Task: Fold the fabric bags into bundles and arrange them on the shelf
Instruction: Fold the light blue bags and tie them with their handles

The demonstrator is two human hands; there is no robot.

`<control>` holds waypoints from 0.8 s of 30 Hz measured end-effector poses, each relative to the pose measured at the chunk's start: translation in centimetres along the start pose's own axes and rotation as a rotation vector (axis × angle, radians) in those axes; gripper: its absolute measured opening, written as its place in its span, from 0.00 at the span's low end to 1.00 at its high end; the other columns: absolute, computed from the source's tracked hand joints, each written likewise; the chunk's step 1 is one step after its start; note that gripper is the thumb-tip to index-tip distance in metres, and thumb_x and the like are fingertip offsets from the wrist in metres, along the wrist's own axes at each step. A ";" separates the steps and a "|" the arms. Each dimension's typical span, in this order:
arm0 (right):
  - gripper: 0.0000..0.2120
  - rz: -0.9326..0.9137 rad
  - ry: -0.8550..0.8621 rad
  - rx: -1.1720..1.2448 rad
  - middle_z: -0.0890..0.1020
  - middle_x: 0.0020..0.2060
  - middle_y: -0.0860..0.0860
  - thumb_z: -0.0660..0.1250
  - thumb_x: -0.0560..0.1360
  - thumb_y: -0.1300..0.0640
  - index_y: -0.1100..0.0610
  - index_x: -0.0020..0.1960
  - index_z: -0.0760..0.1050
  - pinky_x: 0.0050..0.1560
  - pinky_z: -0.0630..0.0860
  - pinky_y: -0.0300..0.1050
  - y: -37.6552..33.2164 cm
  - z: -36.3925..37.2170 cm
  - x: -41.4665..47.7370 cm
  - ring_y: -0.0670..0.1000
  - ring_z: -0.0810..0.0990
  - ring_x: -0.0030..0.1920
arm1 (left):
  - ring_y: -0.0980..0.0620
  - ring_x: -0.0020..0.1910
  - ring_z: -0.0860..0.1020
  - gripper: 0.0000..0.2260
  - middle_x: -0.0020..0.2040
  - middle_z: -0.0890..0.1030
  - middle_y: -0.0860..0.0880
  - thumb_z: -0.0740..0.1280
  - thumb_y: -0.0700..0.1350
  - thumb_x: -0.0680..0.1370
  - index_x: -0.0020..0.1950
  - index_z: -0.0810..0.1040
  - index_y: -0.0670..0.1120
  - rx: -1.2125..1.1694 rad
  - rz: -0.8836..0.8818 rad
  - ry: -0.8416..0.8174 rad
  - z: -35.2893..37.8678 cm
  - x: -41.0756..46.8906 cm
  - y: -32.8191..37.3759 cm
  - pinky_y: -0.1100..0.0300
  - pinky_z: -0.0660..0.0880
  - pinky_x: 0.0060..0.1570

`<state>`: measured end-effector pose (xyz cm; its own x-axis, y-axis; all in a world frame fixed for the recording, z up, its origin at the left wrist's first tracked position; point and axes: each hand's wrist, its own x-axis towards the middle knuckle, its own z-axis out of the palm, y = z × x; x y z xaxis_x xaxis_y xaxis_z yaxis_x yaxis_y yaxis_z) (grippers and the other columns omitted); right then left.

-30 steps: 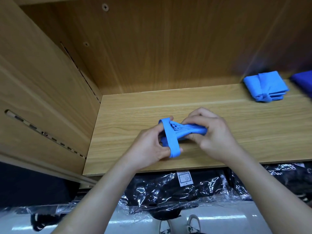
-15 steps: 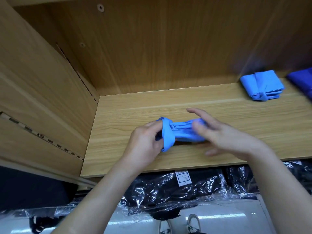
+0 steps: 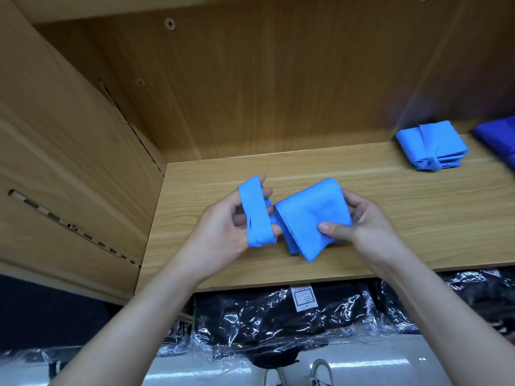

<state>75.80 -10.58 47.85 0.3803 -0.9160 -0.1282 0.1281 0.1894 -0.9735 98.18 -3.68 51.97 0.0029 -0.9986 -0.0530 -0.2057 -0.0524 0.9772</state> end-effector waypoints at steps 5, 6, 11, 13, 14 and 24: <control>0.21 -0.393 0.024 -0.577 0.81 0.43 0.36 0.71 0.64 0.67 0.45 0.49 0.77 0.50 0.71 0.33 -1.0 1.3 -0.2 0.41 0.78 0.47 | 0.63 0.51 0.81 0.31 0.54 0.81 0.59 0.79 0.41 0.67 0.68 0.74 0.45 0.038 -0.125 0.023 -0.2 0.3 -0.1 0.66 0.77 0.52; 0.20 -0.464 -0.004 -0.682 0.80 0.44 0.36 0.70 0.63 0.65 0.45 0.50 0.78 0.51 0.71 0.34 -1.1 1.6 -0.2 0.43 0.77 0.48 | 0.63 0.50 0.81 0.30 0.53 0.81 0.62 0.78 0.43 0.67 0.68 0.75 0.44 0.074 -0.137 0.023 -0.3 0.3 -0.1 0.66 0.77 0.52; 0.25 -0.452 -0.218 -0.912 0.77 0.48 0.41 0.70 0.67 0.67 0.48 0.61 0.78 0.56 0.69 0.39 -1.8 2.4 0.3 0.49 0.76 0.52 | 0.57 0.49 0.82 0.28 0.49 0.84 0.58 0.79 0.58 0.62 0.61 0.79 0.57 0.496 -0.059 -0.064 0.6 0.6 0.2 0.55 0.78 0.54; 0.28 -0.426 -0.262 -1.016 0.77 0.48 0.41 0.69 0.68 0.70 0.47 0.62 0.78 0.56 0.66 0.36 -2.0 2.6 0.5 0.51 0.74 0.52 | 0.53 0.46 0.82 0.23 0.45 0.84 0.57 0.75 0.60 0.61 0.55 0.79 0.60 0.477 -0.041 -0.029 1.3 0.6 -0.2 0.52 0.78 0.51; 0.28 -0.428 -0.278 -1.059 0.77 0.48 0.42 0.69 0.68 0.70 0.47 0.62 0.78 0.55 0.66 0.36 -2.1 2.7 0.6 0.51 0.73 0.51 | 0.52 0.45 0.82 0.21 0.44 0.84 0.57 0.75 0.59 0.61 0.52 0.80 0.60 0.439 -0.032 0.007 1.5 0.5 -0.5 0.51 0.78 0.50; 0.19 -0.276 -0.155 -0.824 0.82 0.52 0.43 0.78 0.68 0.58 0.46 0.56 0.80 0.60 0.71 0.39 -3.0 2.4 1.2 0.43 0.79 0.55 | 0.56 0.47 0.83 0.14 0.46 0.86 0.53 0.76 0.34 0.70 0.49 0.83 0.50 -0.053 -0.071 0.222 3.1 0.5 -1.7 0.55 0.80 0.51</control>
<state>78.03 -11.37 51.05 0.5612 -0.8215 0.1006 -0.4450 -0.4020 -0.8002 95.48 -4.11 49.62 0.2319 -0.9693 -0.0817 -0.1452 -0.1175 0.9824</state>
